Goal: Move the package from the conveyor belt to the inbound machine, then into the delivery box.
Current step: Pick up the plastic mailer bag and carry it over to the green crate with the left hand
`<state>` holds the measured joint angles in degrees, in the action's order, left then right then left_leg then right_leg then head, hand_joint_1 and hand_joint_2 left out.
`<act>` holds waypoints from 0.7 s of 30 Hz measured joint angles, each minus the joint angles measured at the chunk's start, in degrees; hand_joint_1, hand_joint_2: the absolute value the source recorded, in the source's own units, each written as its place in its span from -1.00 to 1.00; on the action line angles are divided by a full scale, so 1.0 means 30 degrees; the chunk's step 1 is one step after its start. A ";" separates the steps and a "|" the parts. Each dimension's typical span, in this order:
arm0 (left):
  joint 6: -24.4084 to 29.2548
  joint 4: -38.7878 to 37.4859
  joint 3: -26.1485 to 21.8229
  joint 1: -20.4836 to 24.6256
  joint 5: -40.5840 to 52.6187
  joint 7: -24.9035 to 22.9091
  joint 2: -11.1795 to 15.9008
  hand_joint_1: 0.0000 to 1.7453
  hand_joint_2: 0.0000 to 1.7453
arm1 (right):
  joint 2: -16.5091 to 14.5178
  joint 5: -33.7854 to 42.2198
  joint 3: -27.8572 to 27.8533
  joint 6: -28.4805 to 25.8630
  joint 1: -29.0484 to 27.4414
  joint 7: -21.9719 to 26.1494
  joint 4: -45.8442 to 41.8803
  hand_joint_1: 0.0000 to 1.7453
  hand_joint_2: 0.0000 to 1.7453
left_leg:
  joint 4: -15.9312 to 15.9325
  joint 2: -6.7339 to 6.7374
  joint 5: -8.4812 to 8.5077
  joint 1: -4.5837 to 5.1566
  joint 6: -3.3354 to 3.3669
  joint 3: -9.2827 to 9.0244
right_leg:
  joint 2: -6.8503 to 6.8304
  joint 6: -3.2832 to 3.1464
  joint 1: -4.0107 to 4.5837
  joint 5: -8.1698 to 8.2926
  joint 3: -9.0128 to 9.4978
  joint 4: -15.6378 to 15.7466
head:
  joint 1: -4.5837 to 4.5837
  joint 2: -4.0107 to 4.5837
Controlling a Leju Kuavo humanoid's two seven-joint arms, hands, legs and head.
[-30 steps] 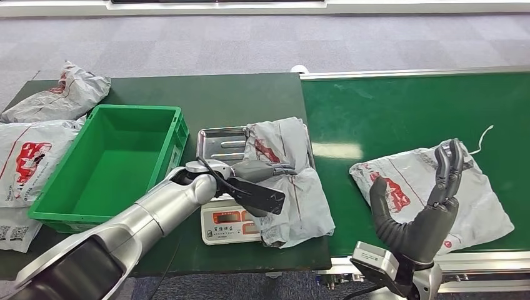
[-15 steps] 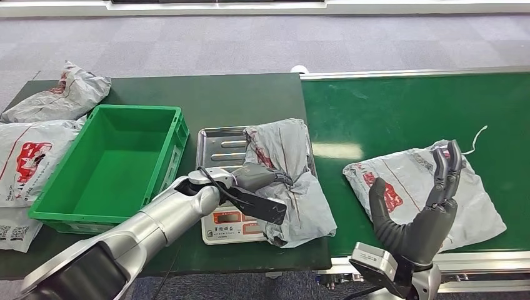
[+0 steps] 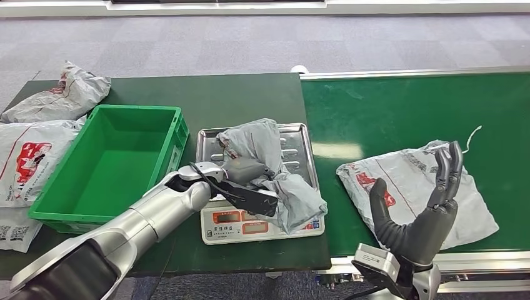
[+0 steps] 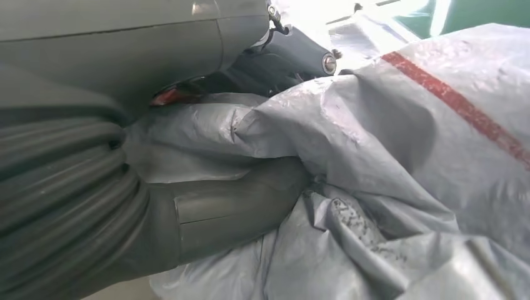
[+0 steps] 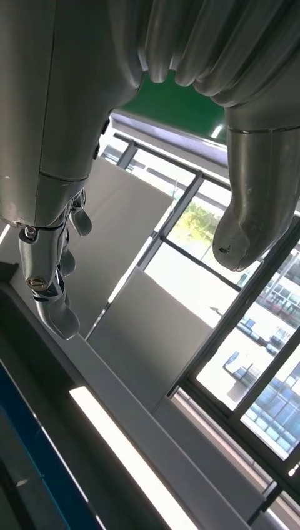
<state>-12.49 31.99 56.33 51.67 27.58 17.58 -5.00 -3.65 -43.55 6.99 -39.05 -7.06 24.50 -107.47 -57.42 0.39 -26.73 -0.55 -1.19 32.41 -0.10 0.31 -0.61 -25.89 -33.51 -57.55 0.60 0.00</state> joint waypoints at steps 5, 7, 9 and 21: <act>0.0754 0.1433 -0.0458 0.0024 0.0104 -0.0291 0.0950 1.00 1.00 | -0.0004 0.0346 -0.0128 0.0160 -0.0214 0.0109 -0.0024 -1.00 1.00 | 0.0000 0.0000 0.0008 0.0000 -0.0009 0.0003 | 0.0000 -0.0001 0.0000 0.0001 -0.0004 -0.0001 | -0.0002 0.0000; 0.1335 0.2795 -0.0924 0.0023 0.0340 -0.0612 0.1677 1.00 1.00 | -0.0013 0.0486 -0.0310 0.0237 -0.0548 0.0260 -0.0169 -1.00 1.00 | 0.0000 -0.0001 0.0010 -0.0001 -0.0011 0.0009 | -0.0001 -0.0002 0.0001 0.0001 -0.0010 -0.0003 | -0.0002 0.0000; 0.2321 0.4643 -0.1624 -0.0007 0.1558 -0.1078 0.2643 1.00 1.00 | -0.0035 0.0537 -0.0558 0.0233 -0.1045 0.0473 -0.0488 -1.00 1.00 | 0.0002 0.0007 0.0009 -0.0003 -0.0012 0.0014 | 0.0002 -0.0002 0.0003 0.0000 -0.0019 -0.0005 | 0.0000 0.0000; 0.6667 1.5065 -0.7199 -0.2327 1.0424 -0.2289 0.7829 1.00 1.00 | -0.0596 0.0321 -0.1719 0.0341 -0.2789 0.0823 -0.1849 -1.00 1.00 | 0.0034 0.0021 0.0008 -0.0004 -0.0014 0.0023 | 0.0006 -0.0024 0.0005 -0.0022 -0.0035 -0.0006 | 0.0003 0.0000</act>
<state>7.51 77.19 34.73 44.69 58.86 10.71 18.49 -5.44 -42.59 1.83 -38.03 -15.42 26.97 -113.02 -57.32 0.45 -26.70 -0.56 -1.23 32.48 -0.08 0.24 -0.60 -25.95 -33.62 -57.57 0.61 0.00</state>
